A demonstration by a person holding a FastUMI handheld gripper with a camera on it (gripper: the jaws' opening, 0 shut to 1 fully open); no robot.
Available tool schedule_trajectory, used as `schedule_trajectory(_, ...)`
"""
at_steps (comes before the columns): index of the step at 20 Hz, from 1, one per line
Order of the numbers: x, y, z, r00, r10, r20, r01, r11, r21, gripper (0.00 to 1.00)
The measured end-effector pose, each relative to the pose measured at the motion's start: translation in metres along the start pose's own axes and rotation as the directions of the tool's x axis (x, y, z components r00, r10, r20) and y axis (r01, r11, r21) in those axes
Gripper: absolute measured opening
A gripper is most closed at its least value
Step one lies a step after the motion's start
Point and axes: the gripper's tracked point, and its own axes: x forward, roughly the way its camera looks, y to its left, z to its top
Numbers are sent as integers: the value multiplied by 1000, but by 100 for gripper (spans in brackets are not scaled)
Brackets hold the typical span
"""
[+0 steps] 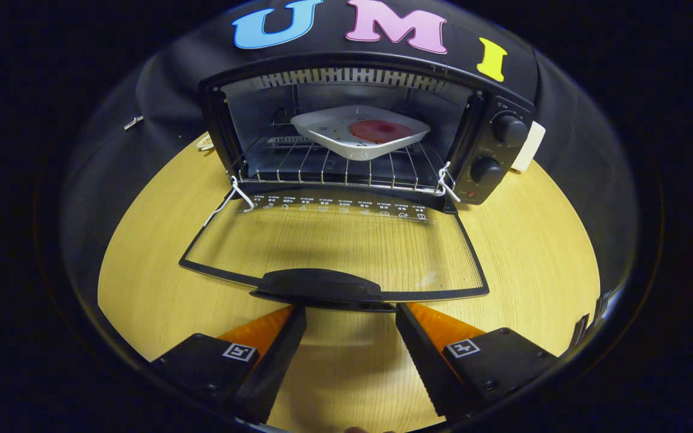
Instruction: Open the toaster oven, put the food inside, and close the toaster oven door.
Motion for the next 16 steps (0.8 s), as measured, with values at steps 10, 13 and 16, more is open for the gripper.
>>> schedule_trajectory(10, -57, 0, 67, 969, 90, 229, -89, 996, -18, 99)
schedule_trajectory(13, -87, -14, 123, 931, 67, 360, -63, 998, -21, 99)
schedule_trajectory(16, -127, -21, 166, 882, 66, 466, -81, 997, 13, 99)
